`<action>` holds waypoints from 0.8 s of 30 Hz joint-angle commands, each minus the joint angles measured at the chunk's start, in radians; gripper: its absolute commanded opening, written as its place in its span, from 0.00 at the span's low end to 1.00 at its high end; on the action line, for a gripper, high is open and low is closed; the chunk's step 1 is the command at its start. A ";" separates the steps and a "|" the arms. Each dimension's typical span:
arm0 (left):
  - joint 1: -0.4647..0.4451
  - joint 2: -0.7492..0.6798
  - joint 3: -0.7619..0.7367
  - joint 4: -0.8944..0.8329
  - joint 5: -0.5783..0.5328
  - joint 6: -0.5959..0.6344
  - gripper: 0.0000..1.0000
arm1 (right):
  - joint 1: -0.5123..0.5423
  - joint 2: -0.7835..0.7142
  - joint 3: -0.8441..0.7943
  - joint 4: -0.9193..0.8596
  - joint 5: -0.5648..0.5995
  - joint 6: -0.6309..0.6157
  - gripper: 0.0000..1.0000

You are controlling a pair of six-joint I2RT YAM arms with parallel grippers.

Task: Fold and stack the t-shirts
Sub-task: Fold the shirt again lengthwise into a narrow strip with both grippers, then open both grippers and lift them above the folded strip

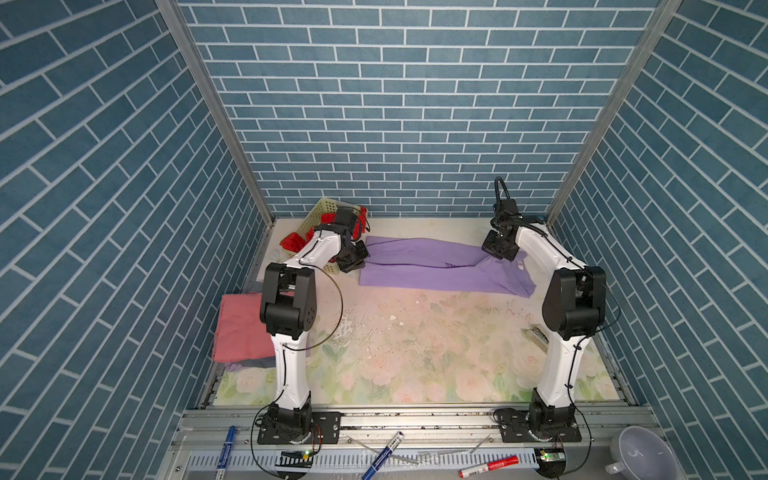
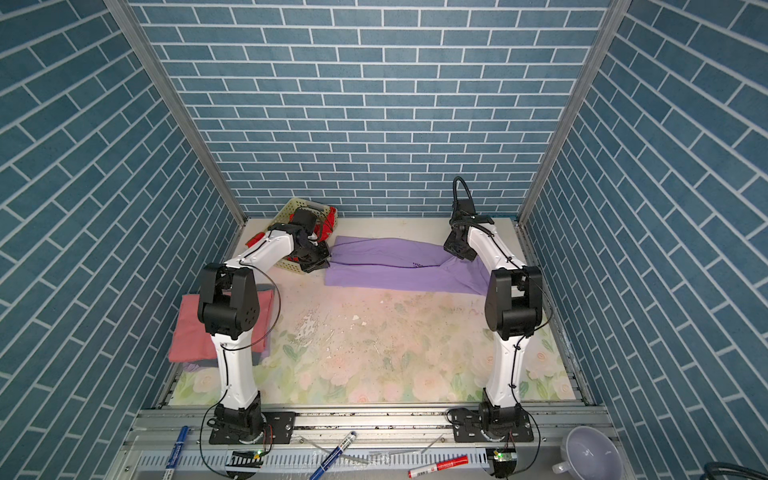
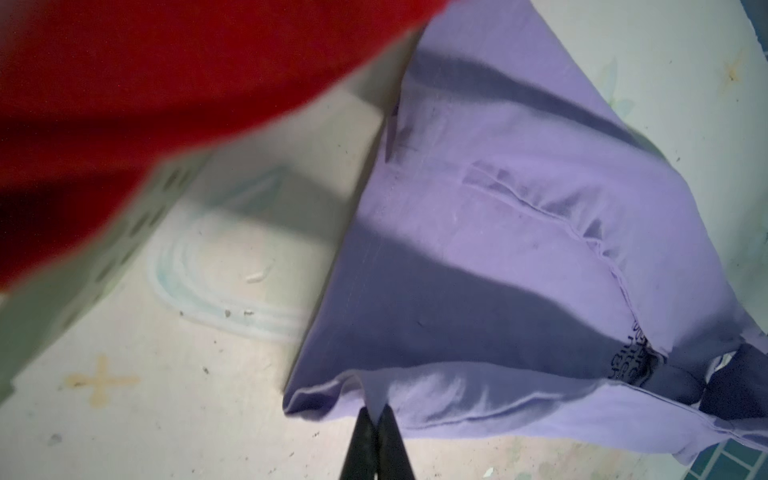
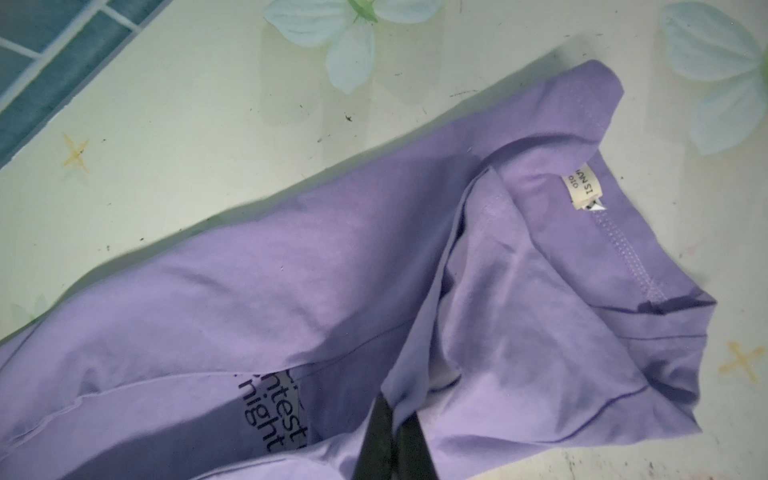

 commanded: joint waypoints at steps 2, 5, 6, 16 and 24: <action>0.004 0.041 0.065 0.029 -0.038 -0.006 0.00 | -0.025 0.021 0.039 -0.025 0.034 -0.024 0.00; 0.006 0.073 0.102 0.047 -0.029 -0.014 0.00 | -0.028 0.025 0.038 0.010 0.037 -0.012 0.00; 0.007 0.082 0.115 0.049 -0.032 -0.016 0.00 | -0.029 0.030 0.044 0.016 0.034 -0.008 0.00; 0.007 0.149 0.269 0.027 -0.126 -0.021 0.55 | -0.037 0.062 0.062 0.186 -0.079 -0.092 0.58; -0.006 0.089 0.252 0.072 -0.130 -0.002 0.61 | -0.048 -0.117 -0.158 0.224 -0.023 -0.086 0.56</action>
